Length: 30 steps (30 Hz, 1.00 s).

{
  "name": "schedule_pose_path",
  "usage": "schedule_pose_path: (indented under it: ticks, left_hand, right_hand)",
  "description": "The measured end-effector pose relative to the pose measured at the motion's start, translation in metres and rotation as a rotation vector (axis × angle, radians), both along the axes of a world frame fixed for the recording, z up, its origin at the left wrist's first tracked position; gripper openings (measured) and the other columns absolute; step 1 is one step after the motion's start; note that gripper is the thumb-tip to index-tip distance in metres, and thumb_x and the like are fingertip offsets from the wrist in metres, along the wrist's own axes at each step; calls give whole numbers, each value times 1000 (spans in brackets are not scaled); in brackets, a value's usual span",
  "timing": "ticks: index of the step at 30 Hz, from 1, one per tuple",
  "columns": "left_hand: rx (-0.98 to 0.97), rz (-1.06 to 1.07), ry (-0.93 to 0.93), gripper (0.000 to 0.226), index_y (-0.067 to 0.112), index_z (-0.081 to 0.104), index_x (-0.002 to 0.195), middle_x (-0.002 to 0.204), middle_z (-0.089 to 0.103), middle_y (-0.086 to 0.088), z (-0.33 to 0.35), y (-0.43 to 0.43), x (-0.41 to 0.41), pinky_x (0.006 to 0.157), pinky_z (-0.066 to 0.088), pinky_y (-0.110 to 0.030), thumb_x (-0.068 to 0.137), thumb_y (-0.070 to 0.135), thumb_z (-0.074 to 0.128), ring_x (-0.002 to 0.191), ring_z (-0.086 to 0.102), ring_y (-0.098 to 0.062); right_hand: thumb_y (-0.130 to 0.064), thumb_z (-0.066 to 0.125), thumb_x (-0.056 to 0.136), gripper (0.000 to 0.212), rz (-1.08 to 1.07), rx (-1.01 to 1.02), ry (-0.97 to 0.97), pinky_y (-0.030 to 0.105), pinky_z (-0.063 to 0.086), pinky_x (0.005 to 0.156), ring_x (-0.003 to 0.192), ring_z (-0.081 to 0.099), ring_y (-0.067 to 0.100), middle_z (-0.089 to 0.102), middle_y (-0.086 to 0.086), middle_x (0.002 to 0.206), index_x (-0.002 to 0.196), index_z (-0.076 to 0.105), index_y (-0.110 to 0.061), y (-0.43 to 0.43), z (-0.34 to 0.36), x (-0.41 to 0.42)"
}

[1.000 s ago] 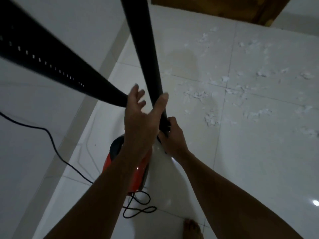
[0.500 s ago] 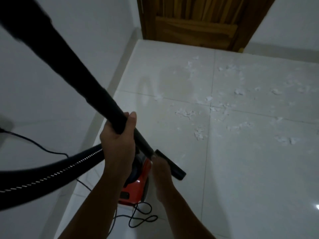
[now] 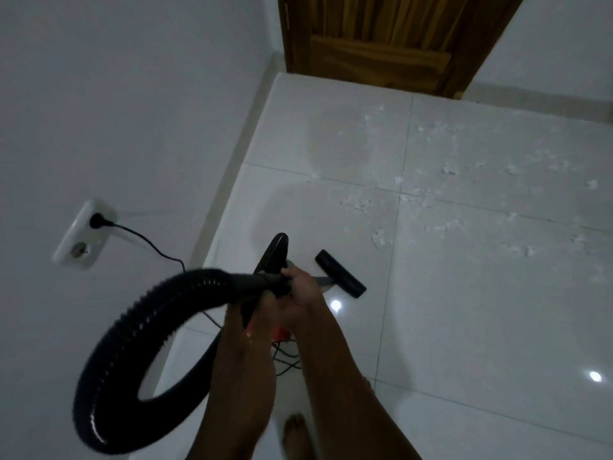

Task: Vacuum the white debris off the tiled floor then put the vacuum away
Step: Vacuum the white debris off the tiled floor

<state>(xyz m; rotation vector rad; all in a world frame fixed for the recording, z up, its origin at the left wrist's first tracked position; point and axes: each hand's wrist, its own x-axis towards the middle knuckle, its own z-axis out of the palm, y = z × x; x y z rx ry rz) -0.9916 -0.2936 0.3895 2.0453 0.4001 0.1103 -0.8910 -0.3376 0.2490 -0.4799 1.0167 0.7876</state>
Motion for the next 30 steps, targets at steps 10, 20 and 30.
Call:
schedule_pose_path:
  ticks: [10,20,30]
  left_hand:
    - [396,-557,622,32,40,51,101,98,63,13,65,33,20,68,49,-19,91,66,35,85,64,-6]
    - [-362,-303,1047,33,44,47,123,104,62,-13,-58,9,-43,59,57,-34,99,22,53,71,68,-25]
    - [-405,-193,820,45,33,44,136,73,58,-8,-133,-49,-100,56,51,-34,98,8,48,54,58,-16]
  right_hand:
    - [-10,50,101,25,69,-200,-51,28,54,49,61,59,19,59,9,77,122,53,3,-26,-48,-48]
    - [-15,49,105,5,134,-350,-165,35,48,51,49,50,20,50,7,63,109,49,-12,-48,-83,-73]
    - [-10,51,102,61,474,-546,-287,33,50,48,44,49,15,50,7,69,154,26,-29,-85,-130,-95]
